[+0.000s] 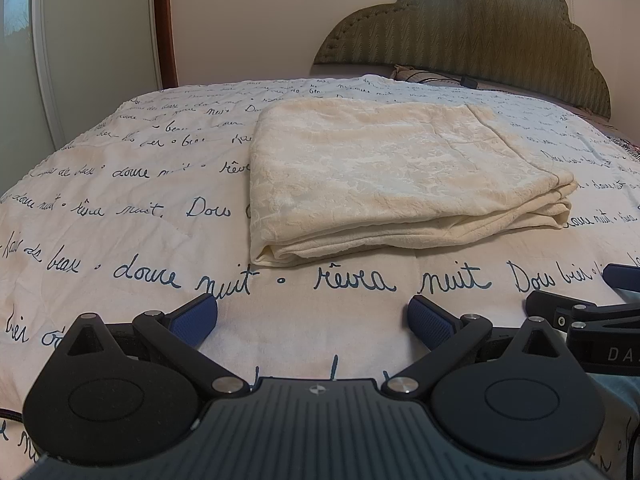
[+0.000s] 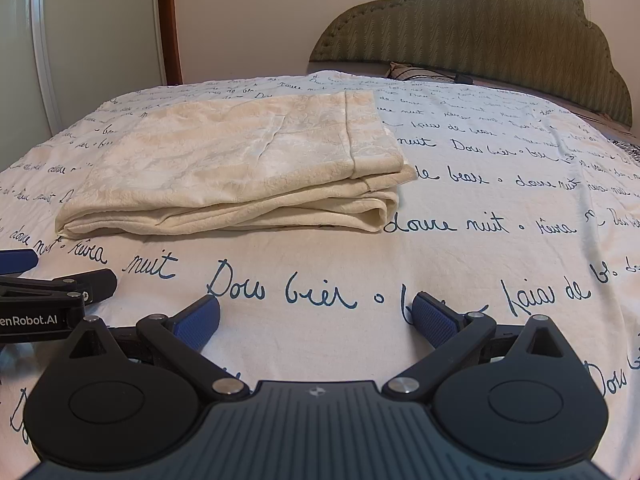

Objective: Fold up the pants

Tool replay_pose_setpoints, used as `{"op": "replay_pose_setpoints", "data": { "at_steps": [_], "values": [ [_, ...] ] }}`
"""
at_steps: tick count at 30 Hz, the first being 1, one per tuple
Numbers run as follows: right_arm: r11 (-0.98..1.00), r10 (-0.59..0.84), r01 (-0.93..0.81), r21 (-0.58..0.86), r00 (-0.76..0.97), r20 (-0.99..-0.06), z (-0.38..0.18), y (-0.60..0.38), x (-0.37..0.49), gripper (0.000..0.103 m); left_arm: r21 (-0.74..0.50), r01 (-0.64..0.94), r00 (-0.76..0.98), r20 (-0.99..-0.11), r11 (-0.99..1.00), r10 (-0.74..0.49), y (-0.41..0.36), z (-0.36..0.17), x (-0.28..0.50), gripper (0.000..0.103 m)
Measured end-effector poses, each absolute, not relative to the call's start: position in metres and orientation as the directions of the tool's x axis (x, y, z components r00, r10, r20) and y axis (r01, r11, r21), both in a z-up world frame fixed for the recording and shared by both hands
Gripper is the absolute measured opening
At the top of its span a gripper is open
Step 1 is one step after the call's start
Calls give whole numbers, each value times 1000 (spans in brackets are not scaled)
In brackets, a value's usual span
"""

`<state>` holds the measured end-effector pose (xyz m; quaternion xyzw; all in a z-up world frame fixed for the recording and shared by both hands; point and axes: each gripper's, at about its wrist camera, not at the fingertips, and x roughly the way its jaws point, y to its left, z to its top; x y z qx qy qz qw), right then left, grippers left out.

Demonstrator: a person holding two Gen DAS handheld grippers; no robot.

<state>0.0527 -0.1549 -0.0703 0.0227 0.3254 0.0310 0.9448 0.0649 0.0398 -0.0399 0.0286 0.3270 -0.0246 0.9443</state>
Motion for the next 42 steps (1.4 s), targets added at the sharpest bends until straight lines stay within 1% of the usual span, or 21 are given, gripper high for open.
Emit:
{"op": "replay_pose_setpoints", "data": {
  "at_steps": [42],
  "values": [
    [998, 67, -40, 58, 785, -616, -71, -152, 54, 103, 37, 65, 784, -621, 997, -28, 40, -39, 64, 103]
  ]
}}
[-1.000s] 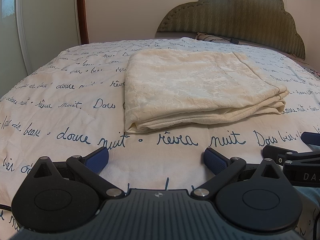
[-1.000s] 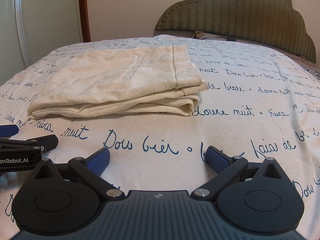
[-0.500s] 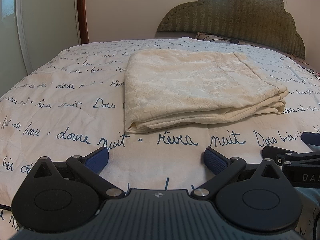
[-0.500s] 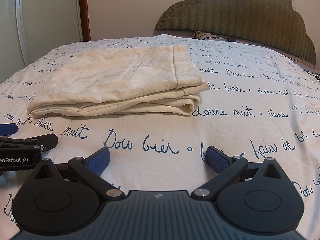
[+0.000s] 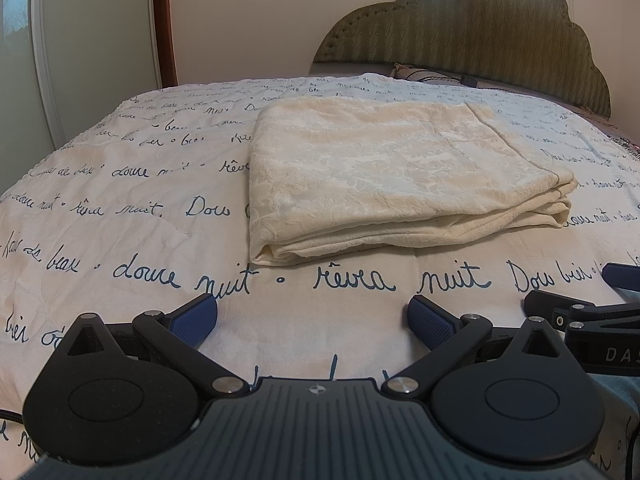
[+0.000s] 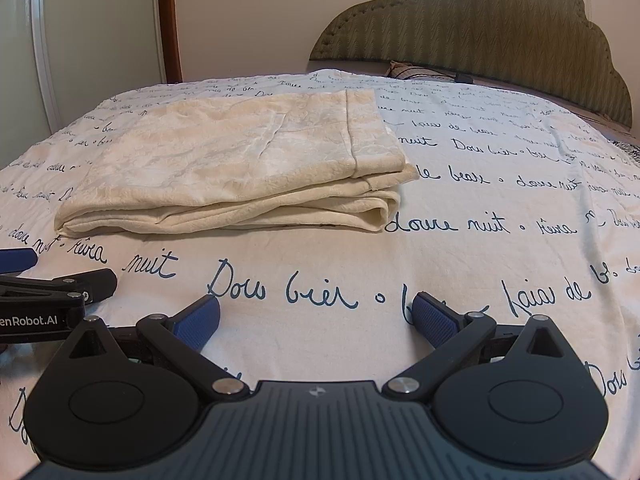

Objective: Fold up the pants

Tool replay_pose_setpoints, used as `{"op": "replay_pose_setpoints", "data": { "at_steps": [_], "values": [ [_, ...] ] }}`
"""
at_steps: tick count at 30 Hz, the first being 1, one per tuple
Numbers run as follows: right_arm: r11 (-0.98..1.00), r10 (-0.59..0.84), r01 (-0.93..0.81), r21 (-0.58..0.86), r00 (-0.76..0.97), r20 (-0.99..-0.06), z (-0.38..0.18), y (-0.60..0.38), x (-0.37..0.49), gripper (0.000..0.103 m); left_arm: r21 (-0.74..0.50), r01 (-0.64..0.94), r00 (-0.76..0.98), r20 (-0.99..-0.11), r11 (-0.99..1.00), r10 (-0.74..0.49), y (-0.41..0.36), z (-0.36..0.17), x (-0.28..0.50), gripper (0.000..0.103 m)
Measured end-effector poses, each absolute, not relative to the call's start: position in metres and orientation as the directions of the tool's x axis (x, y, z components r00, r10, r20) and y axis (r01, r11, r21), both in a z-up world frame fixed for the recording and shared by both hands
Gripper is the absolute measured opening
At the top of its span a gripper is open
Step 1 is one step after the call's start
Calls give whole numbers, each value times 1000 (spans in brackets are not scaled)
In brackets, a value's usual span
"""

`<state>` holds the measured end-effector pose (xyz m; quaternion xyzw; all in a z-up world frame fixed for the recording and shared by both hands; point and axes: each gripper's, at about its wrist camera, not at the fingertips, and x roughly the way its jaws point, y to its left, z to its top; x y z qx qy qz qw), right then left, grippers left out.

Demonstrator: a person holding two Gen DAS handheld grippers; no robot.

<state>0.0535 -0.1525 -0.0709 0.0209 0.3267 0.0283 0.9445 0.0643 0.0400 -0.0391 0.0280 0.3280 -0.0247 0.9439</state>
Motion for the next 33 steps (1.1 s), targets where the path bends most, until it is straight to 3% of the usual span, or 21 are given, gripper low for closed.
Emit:
{"op": "replay_pose_setpoints", "data": {
  "at_steps": [33],
  "values": [
    [997, 78, -44, 70, 787, -612, -71, -154, 52, 103, 38, 63, 786, -618, 997, -26, 41, -39, 63, 103]
  ]
}}
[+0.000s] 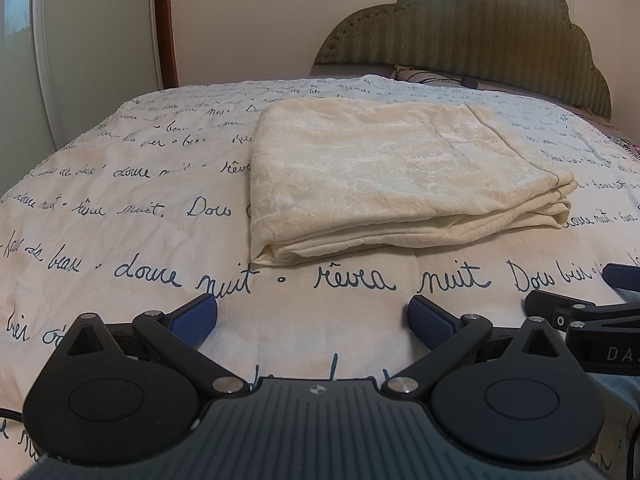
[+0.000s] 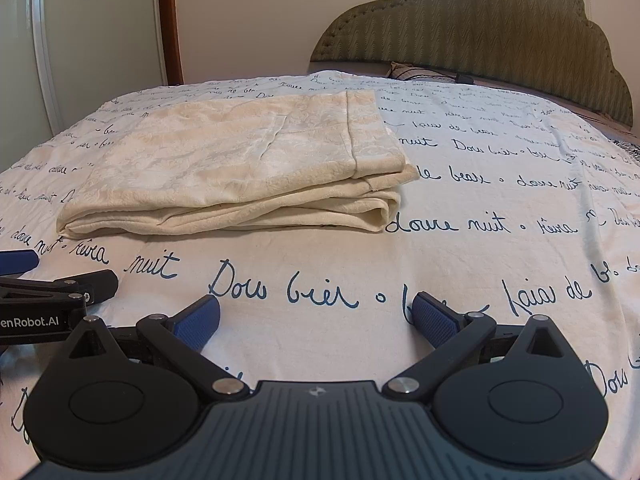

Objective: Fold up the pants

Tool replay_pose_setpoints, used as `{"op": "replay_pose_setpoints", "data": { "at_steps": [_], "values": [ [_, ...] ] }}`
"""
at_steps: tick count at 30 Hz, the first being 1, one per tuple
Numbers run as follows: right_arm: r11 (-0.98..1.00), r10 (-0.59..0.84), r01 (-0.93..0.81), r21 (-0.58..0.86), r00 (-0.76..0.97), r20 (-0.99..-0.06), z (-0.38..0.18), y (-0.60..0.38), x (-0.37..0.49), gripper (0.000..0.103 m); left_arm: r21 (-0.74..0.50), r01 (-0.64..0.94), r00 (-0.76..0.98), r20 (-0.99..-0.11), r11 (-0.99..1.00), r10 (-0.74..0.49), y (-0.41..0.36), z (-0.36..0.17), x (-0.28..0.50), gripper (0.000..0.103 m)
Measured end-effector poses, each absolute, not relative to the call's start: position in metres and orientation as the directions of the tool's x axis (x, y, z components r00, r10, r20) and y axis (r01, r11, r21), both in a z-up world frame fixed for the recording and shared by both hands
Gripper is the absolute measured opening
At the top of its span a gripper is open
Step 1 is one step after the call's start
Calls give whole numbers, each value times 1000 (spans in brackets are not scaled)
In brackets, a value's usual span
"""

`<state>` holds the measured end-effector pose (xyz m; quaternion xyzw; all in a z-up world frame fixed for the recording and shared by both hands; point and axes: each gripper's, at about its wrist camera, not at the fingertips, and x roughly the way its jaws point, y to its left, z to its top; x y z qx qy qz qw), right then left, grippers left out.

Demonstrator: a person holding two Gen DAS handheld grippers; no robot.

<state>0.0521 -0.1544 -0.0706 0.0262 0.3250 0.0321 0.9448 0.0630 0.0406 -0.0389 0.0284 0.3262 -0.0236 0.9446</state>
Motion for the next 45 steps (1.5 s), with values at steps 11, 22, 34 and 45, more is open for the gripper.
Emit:
{"op": "replay_pose_setpoints", "data": {
  "at_steps": [11, 22, 34, 45],
  "values": [
    [997, 77, -43, 70, 787, -612, -71, -154, 52, 103, 39, 63, 786, -617, 997, -26, 40, -39, 63, 103],
    [997, 78, -43, 70, 787, -612, -71, -154, 52, 103, 38, 63, 786, -617, 997, -26, 40, -39, 63, 103],
    [997, 77, -43, 70, 787, -612, -71, -154, 52, 103, 34, 44, 790, -612, 998, -14, 41, -38, 59, 103],
    [997, 77, -43, 70, 787, -612, -70, -154, 52, 103, 37, 31, 790, -613, 999, -2, 40, -37, 59, 103]
  ]
}}
